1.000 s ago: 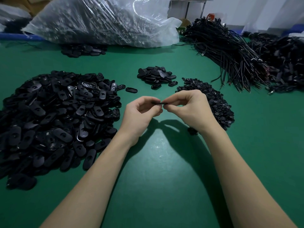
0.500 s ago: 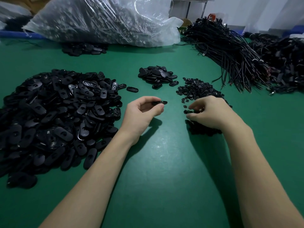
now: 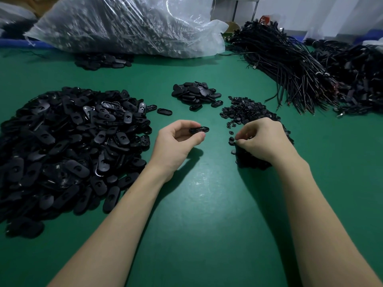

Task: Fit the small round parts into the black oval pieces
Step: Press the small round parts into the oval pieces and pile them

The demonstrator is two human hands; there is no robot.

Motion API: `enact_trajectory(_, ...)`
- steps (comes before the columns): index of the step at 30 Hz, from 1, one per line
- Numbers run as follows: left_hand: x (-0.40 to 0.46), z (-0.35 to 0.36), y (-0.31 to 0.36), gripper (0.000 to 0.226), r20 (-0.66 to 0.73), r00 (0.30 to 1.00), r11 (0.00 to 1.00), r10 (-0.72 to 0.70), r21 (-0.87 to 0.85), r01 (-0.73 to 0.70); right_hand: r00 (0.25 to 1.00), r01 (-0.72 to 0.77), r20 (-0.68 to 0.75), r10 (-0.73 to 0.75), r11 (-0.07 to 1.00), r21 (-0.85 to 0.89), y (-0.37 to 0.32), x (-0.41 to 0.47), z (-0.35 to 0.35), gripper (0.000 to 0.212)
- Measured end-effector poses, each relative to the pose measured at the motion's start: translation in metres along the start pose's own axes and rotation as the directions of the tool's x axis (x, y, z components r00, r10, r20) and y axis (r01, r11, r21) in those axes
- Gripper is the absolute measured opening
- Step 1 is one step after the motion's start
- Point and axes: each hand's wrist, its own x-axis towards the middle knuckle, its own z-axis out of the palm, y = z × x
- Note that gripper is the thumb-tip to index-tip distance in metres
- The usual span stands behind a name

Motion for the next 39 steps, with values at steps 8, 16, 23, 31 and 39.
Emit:
enact_trajectory(8, 0.000, 0.000, 0.001, 0.013, -0.002, 1.000, 0.999, -0.013, -0.033, 0.013, 0.998, 0.041, -0.063, -0.028, 0.976, 0.214, -0.006, -0.003, -0.001, 0.013)
enact_trajectory(16, 0.000, 0.001, -0.001, 0.005, -0.001, 1.000, 1.000, -0.006, -0.020, 0.006, 0.998, 0.047, 0.024, -0.066, 0.883, 0.467, -0.024, -0.008, 0.005, 0.006)
enact_trajectory(23, 0.000, 0.003, 0.000, 0.013, 0.004, 0.999, 0.998, -0.049, -0.051, 0.049, 0.992, -0.020, 0.106, -0.073, 0.724, 0.689, -0.028, -0.011, 0.007, 0.008)
enact_trajectory(31, -0.001, 0.002, 0.003, 0.020, 0.031, 0.998, 0.996, -0.049, -0.077, 0.051, 0.977, -0.140, 0.207, -0.049, 0.588, 0.797, -0.032, -0.013, 0.013, 0.005)
enact_trajectory(39, -0.003, 0.002, 0.005, 0.021, 0.045, 0.997, 0.994, -0.059, -0.087, 0.062, 0.966, -0.235, 0.259, 0.014, 0.469, 0.851, -0.034, -0.011, 0.017, 0.005)
